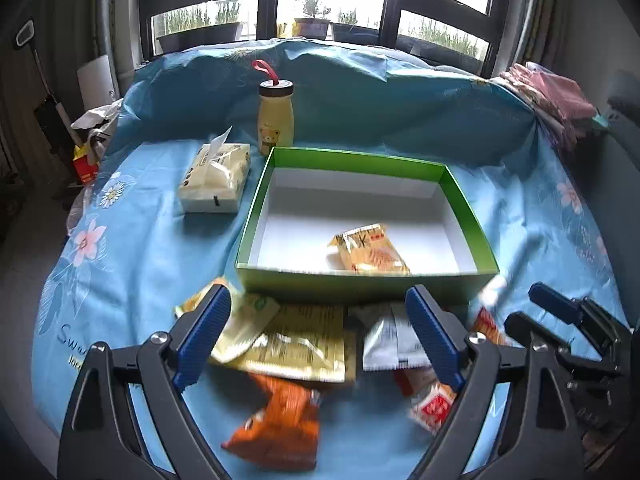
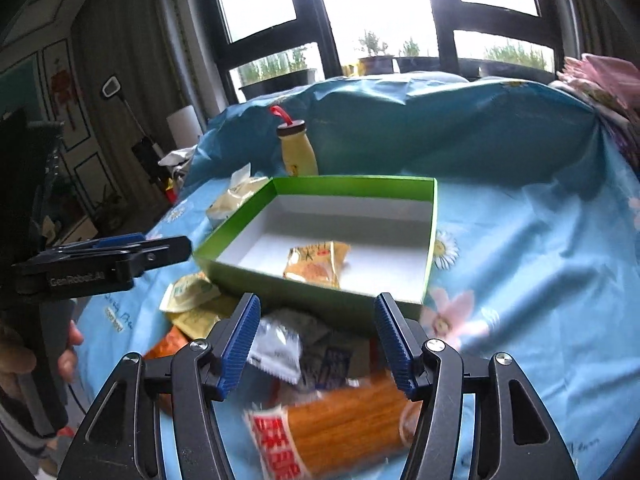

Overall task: Organize snacks
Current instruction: 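Withdraw both grippers from the box back over the snacks, then move both grippers down toward the red-labeled pretzel-stick bag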

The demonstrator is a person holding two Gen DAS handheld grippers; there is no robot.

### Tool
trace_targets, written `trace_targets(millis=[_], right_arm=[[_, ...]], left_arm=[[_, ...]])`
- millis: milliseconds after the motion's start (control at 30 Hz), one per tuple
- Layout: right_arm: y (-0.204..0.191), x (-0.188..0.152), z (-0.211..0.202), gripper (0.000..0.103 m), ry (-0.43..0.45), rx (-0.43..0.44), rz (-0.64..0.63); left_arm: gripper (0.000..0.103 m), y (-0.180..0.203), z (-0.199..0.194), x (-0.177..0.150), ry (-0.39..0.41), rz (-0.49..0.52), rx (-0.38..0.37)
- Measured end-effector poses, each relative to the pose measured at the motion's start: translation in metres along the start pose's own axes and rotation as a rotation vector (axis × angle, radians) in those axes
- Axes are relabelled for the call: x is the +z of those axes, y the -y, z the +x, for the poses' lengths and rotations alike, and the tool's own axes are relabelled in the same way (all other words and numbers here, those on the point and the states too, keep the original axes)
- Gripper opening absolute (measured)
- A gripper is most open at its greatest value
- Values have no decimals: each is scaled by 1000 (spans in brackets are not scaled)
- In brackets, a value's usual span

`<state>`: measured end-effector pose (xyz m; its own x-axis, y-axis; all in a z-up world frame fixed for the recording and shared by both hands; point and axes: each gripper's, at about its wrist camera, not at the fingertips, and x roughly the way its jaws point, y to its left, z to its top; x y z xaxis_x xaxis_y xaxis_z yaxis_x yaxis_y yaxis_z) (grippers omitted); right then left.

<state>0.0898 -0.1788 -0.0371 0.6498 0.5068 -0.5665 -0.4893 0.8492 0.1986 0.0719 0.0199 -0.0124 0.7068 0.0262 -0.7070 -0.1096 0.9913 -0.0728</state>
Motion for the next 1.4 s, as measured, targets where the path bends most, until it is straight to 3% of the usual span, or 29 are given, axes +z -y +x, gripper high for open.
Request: trace_targets(millis=[467,1067,1400], right_arm=[[13,-29,-25,60,-20,-25,33],[28,-46,-30,60,-43,-26,48],[54,-63,-19,60,-107,-54,75]], left_arm=[[90,26,-13,-40,-29,36,24],[90,50,-12,-56,-56,59,37],[90,47,14,-72,-173,-7,-6]])
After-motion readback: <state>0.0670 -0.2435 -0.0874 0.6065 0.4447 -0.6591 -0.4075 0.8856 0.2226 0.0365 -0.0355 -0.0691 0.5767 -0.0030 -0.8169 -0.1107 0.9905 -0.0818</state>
